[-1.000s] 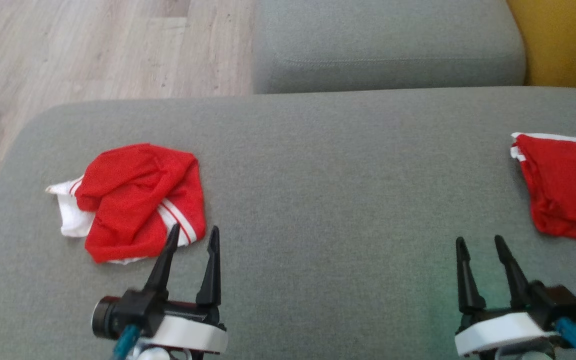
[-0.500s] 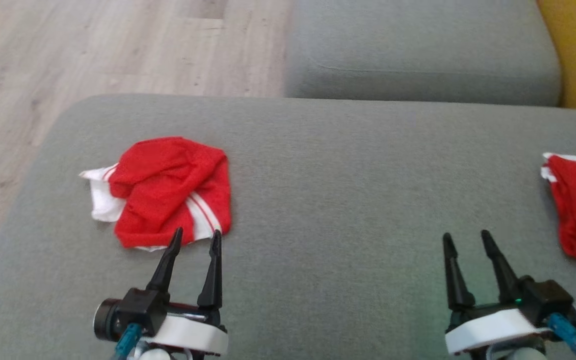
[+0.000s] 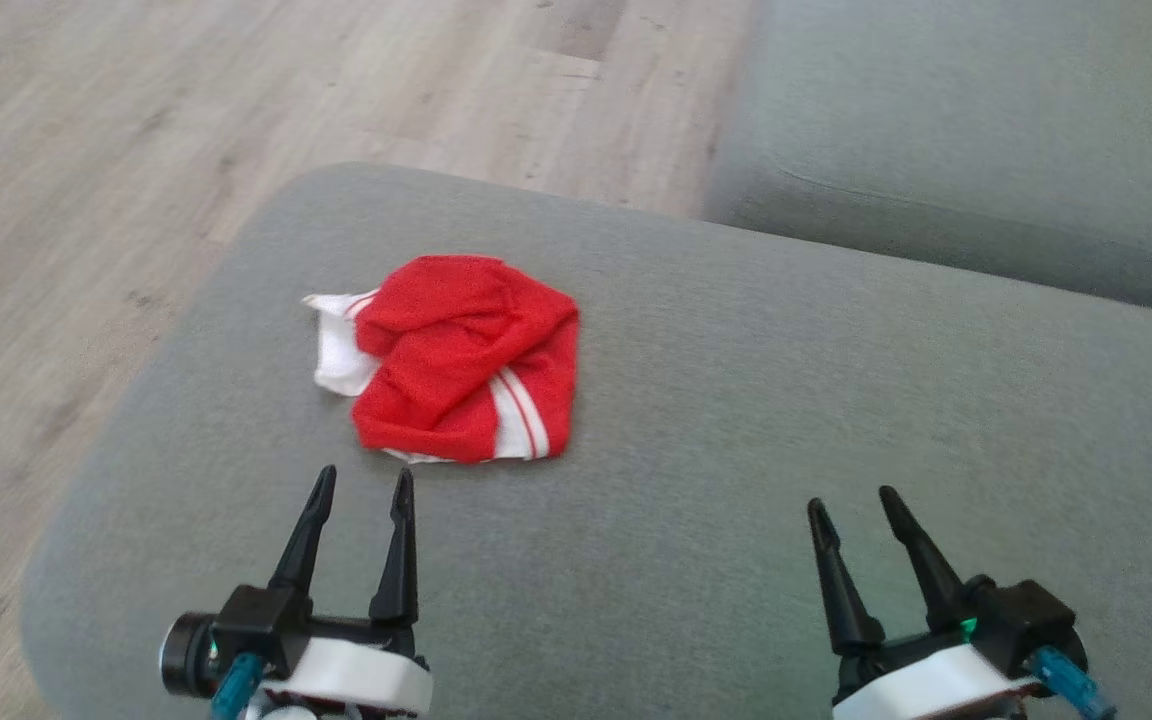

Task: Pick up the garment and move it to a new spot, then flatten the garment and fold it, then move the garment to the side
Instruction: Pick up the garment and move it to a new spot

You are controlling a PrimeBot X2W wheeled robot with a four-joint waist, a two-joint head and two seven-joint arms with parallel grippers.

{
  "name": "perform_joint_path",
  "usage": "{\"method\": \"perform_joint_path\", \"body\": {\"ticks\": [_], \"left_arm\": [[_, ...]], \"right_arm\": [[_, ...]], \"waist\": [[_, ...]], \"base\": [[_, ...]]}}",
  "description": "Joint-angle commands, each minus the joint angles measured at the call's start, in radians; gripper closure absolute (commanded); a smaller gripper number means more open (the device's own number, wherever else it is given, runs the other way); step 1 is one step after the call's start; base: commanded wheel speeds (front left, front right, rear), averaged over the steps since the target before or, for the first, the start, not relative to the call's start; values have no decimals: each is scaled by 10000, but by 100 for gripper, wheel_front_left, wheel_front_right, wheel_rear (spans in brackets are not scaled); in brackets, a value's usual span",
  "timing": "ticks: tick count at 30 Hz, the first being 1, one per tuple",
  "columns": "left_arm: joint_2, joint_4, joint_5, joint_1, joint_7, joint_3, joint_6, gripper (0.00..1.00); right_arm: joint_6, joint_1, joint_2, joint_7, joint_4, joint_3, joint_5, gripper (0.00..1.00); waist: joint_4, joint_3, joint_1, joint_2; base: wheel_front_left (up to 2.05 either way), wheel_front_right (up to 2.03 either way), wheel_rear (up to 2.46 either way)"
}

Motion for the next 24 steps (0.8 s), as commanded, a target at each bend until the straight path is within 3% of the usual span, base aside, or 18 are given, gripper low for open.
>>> {"method": "perform_joint_path", "body": {"ticks": [1,6,12,19,24], "left_arm": [[39,-256,77,-230,-49,383,-5,0],[83,-177,128,-212,-49,481,-11,0],[213,-158,80,-223,-49,673,-39,0],[787,39,46,-1069,184,738,-316,0],[1498,306,141,-2827,1426,43,-734,0]], "right_arm": [[65,-257,-64,-64,-302,368,92,0],[65,-246,-64,-64,-297,622,231,0],[65,-285,-64,-64,-308,729,266,0],[65,-547,-64,-64,-273,686,2,0],[65,-923,-64,-64,-347,503,-370,0]], "waist": [[454,-88,0,0],[975,-136,0,0],[1143,-90,0,0],[782,523,0,0],[360,1359,0,0]], "base": [[0,0,0],[0,0,0],[0,0,0],[0,0,0],[0,0,0]]}}
